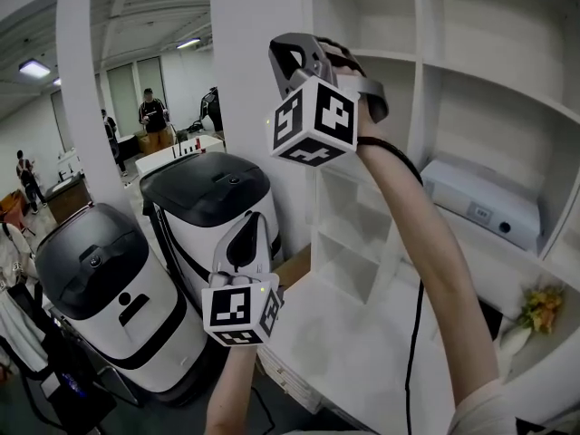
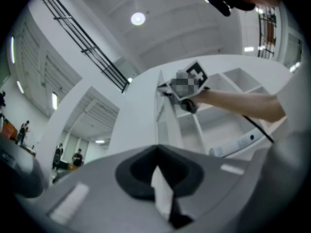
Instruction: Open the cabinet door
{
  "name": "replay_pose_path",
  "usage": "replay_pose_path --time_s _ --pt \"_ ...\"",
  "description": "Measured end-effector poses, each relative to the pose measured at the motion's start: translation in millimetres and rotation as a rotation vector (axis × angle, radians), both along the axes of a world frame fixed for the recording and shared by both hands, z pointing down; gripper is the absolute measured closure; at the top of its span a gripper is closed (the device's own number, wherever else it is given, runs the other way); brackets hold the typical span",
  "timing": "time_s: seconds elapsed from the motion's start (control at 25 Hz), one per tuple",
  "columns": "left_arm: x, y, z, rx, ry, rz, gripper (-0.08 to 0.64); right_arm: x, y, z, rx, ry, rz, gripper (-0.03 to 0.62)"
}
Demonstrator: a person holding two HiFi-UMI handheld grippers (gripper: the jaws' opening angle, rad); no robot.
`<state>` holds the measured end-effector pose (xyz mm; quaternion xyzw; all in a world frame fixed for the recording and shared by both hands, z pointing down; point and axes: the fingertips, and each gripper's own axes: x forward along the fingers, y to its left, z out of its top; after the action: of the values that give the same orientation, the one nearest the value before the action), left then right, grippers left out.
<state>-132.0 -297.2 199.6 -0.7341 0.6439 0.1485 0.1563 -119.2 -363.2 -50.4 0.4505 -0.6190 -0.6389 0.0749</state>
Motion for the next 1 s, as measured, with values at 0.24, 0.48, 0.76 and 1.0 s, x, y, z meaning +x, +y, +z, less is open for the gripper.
replay_pose_path --time_s 0.24,0.48,0.76,1.0 --pt "-24 7 8 -0.015 0.011 -0.045 0.554 -40 -1 4 0.019 0.054 0.013 0.594" --pt "-57 15 17 -0.029 0.032 -0.103 0.554 -82 -7 12 0.102 0.148 0.082 0.594" --pt "-103 24 30 -0.048 0.064 -0.182 0.554 -118 -25 18 0.197 0.237 0.205 0.594" --pt "-131 30 38 -0.062 0.051 -0.237 0.554 -152 -39 21 0.198 0.290 0.200 0.594"
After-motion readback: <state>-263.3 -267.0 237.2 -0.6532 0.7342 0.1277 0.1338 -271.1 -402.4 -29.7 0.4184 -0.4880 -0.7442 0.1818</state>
